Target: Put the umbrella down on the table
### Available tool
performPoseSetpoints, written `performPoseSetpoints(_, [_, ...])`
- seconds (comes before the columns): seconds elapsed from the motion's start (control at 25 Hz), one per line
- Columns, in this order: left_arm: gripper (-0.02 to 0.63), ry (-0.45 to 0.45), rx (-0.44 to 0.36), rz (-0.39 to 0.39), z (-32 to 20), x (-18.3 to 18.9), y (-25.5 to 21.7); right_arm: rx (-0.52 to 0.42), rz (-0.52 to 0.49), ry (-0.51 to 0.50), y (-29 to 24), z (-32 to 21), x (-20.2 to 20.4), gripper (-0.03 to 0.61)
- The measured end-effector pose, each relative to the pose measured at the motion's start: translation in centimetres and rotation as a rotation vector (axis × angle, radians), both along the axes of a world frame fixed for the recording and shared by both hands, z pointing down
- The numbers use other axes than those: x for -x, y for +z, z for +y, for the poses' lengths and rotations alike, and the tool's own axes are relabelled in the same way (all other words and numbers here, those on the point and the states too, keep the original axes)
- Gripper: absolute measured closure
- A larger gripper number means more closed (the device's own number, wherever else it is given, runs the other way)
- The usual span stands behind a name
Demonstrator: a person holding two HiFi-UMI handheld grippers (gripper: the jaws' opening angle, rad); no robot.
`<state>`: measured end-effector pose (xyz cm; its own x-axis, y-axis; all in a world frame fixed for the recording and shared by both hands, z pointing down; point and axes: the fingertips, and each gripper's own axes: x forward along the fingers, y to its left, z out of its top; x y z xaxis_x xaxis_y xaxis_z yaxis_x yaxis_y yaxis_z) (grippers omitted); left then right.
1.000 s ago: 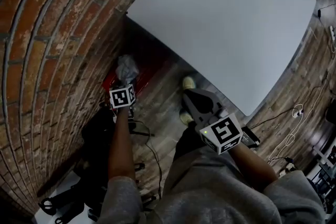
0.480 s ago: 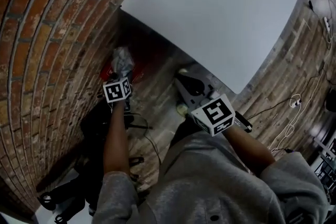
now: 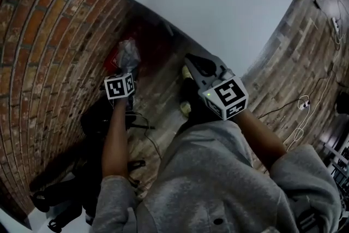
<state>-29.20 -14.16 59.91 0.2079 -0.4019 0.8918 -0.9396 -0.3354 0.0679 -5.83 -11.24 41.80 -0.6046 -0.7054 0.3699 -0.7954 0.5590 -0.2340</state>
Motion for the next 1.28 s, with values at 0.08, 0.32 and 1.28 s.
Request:
performPoseSetpoints(0.08, [0.322,0.014,-0.007,0.014,1.1,-0.4,-1.1,-0.006,-0.002,0.017,-0.4,0.8,-0.8,0.549])
performPoseSetpoints(0.32, [0.322,0.033,-0.041,0.050,4.1,-2.2,-3.9,-0.058,0.011,0.051,-2.3,3.5,-3.1,0.549])
performPoseSetpoints(1.28, [0.322,0.207,-0.094,0.186,8.6,-13.3,-11.3,-0.149,0.143,0.239,-5.1,10.7,-14.0,0.549])
